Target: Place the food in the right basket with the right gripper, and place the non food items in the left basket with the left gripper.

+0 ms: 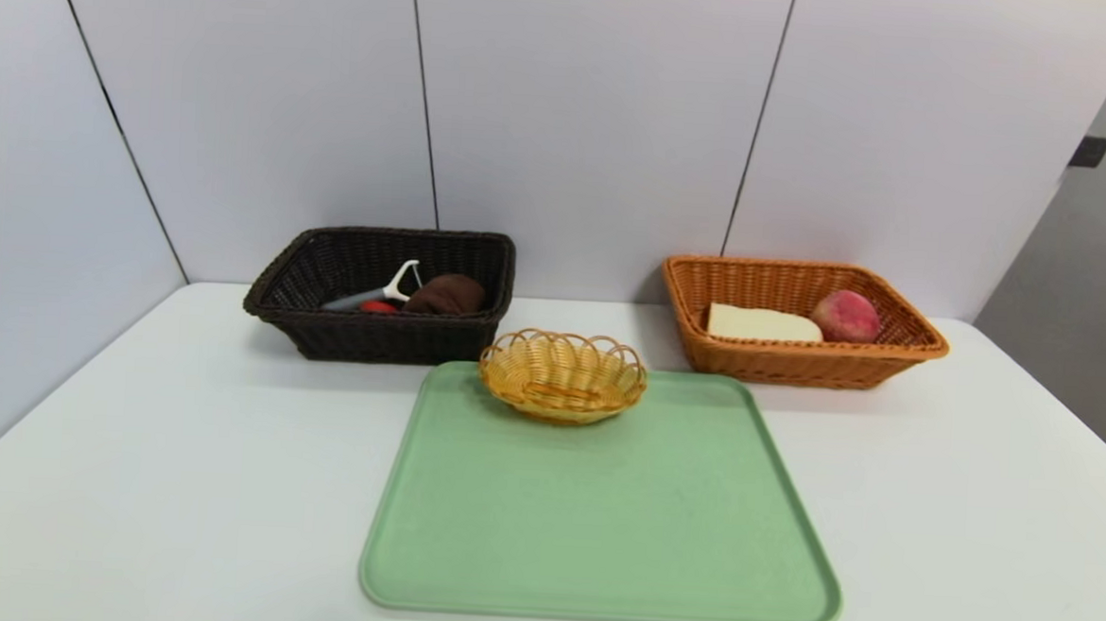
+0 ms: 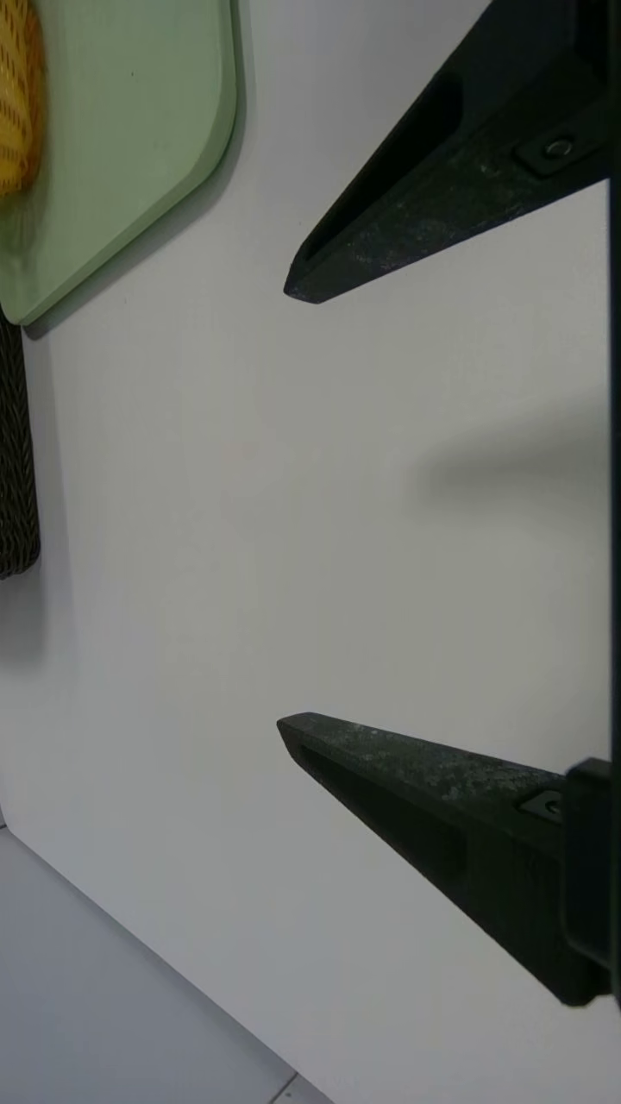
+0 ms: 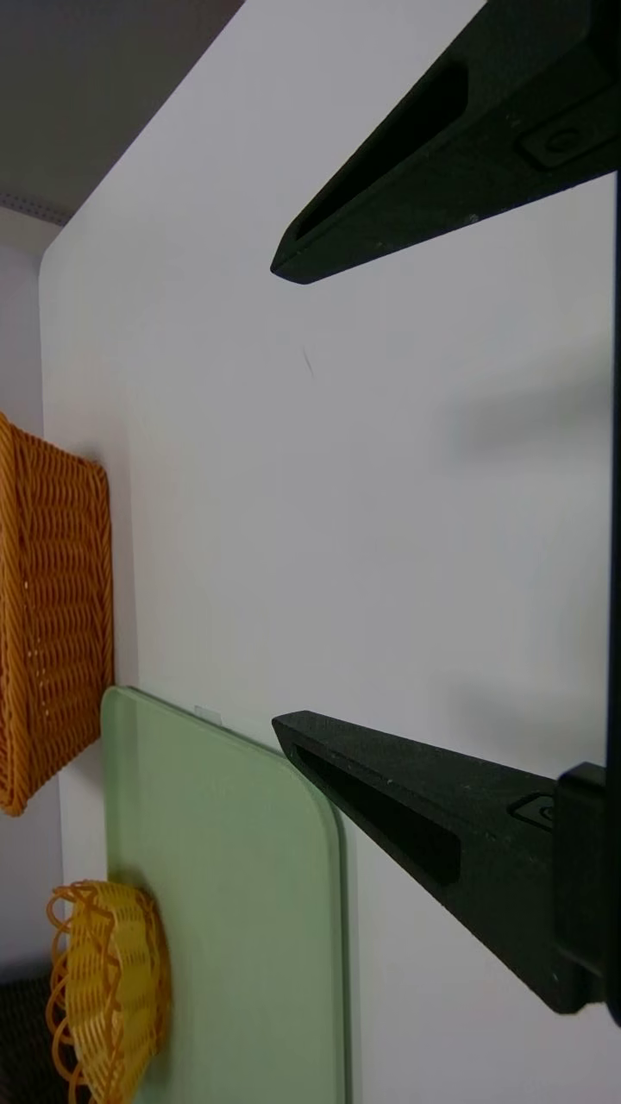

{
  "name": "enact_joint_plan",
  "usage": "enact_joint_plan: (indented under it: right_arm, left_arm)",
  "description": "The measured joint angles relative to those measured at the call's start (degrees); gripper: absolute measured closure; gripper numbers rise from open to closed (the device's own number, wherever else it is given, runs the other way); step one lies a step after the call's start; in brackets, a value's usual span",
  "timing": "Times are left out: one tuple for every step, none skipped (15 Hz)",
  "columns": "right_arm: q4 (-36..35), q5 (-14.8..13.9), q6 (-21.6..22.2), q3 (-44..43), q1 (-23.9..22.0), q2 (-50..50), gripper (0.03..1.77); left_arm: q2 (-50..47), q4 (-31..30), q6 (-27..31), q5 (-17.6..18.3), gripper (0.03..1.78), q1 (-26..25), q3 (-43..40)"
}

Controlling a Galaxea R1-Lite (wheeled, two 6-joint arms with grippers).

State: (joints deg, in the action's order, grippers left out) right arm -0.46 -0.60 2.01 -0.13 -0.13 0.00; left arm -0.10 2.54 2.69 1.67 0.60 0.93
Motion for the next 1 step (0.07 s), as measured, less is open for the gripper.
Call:
enact_joint_plan:
  right_arm:
    - [0.0, 0.0, 0.5, 0.1, 0.0, 0.0, 0.09]
  left_arm:
    - [0.0, 0.0, 0.0, 0.0, 0.12, 0.0, 0.0]
